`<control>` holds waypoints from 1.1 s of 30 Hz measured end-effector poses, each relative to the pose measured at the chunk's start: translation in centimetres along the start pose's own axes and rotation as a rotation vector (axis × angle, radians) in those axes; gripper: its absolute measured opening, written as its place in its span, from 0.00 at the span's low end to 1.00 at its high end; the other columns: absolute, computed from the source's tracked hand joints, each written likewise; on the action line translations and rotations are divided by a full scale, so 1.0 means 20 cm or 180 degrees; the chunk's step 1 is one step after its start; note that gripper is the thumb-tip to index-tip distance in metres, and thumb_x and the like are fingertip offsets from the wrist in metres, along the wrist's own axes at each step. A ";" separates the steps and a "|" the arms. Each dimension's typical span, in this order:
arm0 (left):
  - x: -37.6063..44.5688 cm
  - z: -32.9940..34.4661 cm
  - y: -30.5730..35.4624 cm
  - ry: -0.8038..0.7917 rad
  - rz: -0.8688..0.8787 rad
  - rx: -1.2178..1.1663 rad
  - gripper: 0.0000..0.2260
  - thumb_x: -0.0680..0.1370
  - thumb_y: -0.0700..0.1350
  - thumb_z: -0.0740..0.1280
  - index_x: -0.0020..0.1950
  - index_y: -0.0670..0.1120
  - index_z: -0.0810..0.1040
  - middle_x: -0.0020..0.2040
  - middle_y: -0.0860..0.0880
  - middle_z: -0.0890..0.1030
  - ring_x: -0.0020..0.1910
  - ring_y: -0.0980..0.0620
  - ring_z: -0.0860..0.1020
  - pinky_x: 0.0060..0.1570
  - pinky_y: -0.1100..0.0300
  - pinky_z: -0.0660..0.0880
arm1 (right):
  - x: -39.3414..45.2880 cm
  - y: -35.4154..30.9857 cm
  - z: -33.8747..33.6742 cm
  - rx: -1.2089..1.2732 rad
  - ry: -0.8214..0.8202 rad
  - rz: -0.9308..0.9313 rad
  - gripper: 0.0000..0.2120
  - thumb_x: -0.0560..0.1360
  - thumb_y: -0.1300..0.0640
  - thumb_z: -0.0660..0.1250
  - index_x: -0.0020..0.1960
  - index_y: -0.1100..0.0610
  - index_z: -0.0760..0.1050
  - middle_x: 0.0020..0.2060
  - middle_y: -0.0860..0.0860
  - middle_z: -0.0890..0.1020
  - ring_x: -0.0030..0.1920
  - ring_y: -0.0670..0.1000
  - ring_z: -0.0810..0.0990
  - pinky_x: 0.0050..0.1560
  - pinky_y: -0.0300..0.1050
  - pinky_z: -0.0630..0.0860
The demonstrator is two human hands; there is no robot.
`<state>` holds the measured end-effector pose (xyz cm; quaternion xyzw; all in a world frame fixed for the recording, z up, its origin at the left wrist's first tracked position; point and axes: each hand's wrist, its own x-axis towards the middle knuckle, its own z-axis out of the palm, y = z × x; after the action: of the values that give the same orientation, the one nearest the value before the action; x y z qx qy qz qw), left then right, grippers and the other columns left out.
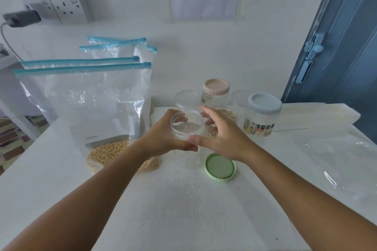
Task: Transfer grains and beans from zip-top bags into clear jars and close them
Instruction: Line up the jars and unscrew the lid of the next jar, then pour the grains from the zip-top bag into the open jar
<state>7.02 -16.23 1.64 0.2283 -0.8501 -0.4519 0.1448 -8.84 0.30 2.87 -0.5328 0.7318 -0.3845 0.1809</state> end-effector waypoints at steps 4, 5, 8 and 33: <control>-0.03 -0.02 0.02 -0.0070 -0.0152 0.0071 0.50 0.60 0.56 0.88 0.76 0.55 0.65 0.69 0.59 0.75 0.71 0.62 0.73 0.76 0.50 0.70 | 0.08 -0.04 0.01 -0.0059 0.0014 -0.0024 0.45 0.67 0.30 0.76 0.79 0.43 0.66 0.70 0.38 0.74 0.64 0.39 0.74 0.64 0.42 0.74; -0.04 -0.02 0.04 -0.0090 -0.0190 0.0084 0.49 0.62 0.54 0.88 0.76 0.54 0.65 0.70 0.58 0.74 0.71 0.62 0.72 0.76 0.51 0.70 | 0.08 -0.04 0.01 -0.0012 -0.0010 -0.0023 0.45 0.66 0.30 0.77 0.78 0.42 0.66 0.70 0.38 0.75 0.64 0.39 0.74 0.64 0.42 0.74; -0.08 -0.05 0.09 -0.0292 -0.0363 0.0348 0.55 0.64 0.48 0.87 0.82 0.52 0.56 0.72 0.57 0.71 0.74 0.55 0.71 0.73 0.55 0.70 | 0.09 -0.04 -0.01 0.0020 -0.0124 -0.0057 0.45 0.66 0.30 0.77 0.78 0.42 0.66 0.70 0.38 0.75 0.66 0.40 0.74 0.62 0.41 0.73; 0.04 -0.72 0.40 0.1573 0.0632 0.1977 0.10 0.83 0.54 0.69 0.61 0.55 0.85 0.56 0.57 0.85 0.57 0.51 0.77 0.61 0.51 0.76 | 0.64 -0.58 0.11 0.1434 0.0832 -0.0403 0.15 0.77 0.56 0.76 0.62 0.53 0.78 0.48 0.49 0.88 0.47 0.45 0.87 0.59 0.44 0.82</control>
<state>10.86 -22.87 16.34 0.2797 -0.9037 -0.0890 0.3118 -4.54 -13.89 12.09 -0.4697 0.6102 -0.6137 0.1744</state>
